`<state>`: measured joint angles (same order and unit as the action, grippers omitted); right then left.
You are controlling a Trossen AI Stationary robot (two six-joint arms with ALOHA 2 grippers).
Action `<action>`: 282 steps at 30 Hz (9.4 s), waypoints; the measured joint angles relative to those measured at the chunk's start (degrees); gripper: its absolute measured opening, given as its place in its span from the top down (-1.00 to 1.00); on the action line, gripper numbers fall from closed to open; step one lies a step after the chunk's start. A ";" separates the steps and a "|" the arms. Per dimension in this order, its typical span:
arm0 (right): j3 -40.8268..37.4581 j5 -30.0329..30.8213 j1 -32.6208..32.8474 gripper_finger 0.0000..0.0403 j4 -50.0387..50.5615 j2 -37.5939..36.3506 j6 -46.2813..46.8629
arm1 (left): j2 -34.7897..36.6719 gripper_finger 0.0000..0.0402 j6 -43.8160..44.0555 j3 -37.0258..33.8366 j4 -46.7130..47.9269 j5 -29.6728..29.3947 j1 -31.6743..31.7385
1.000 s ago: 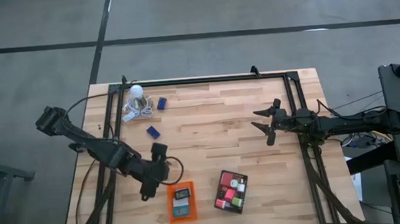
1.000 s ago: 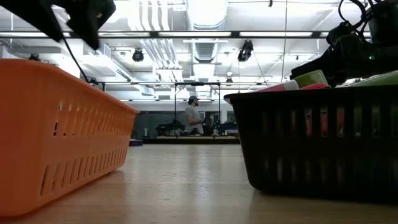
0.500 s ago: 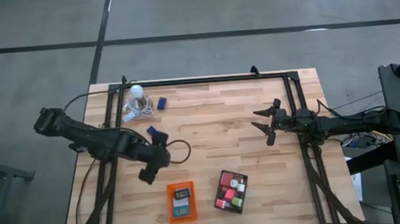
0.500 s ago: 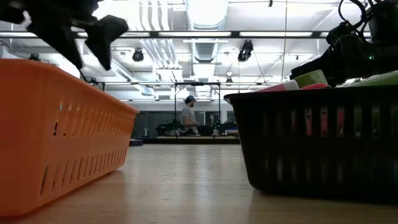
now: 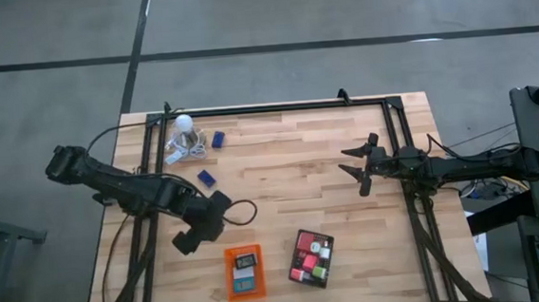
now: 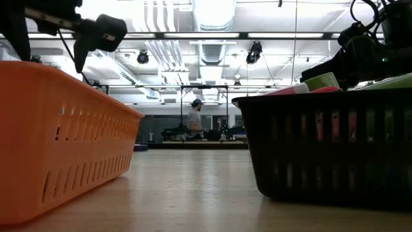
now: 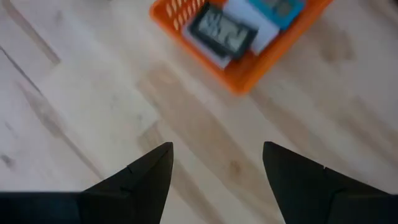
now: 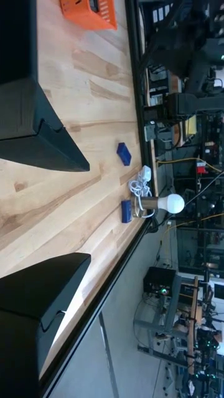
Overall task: Pick & Place Office items
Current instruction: Put the bottom dark blue timer into the orange bin
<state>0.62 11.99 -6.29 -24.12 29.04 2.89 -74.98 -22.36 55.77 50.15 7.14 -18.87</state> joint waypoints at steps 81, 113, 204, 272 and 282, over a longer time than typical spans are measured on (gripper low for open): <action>0.00 -0.02 -0.01 -0.09 0.07 -0.02 -0.03 | -2.37 -0.18 146.06 -14.97 -4.85 -24.50 28.35; 0.00 -0.02 0.01 -0.09 0.07 0.00 -0.03 | -11.76 -0.18 140.62 -14.89 -6.91 -25.70 31.57; -0.02 -0.02 -0.01 -0.09 0.17 0.00 -0.03 | 1.86 0.63 70.95 -10.89 -32.61 -32.45 -4.48; 0.00 -0.02 0.01 -0.09 0.26 0.00 -0.04 | -22.62 0.46 84.94 -1.67 -33.46 -22.08 -21.29; 0.00 -0.02 -0.01 -0.09 0.26 0.00 -0.05 | -22.62 0.07 83.94 -1.68 -34.36 -22.08 -21.29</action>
<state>0.62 11.97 -6.31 -23.86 29.04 2.83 -97.60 61.58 54.08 15.79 -14.94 -40.16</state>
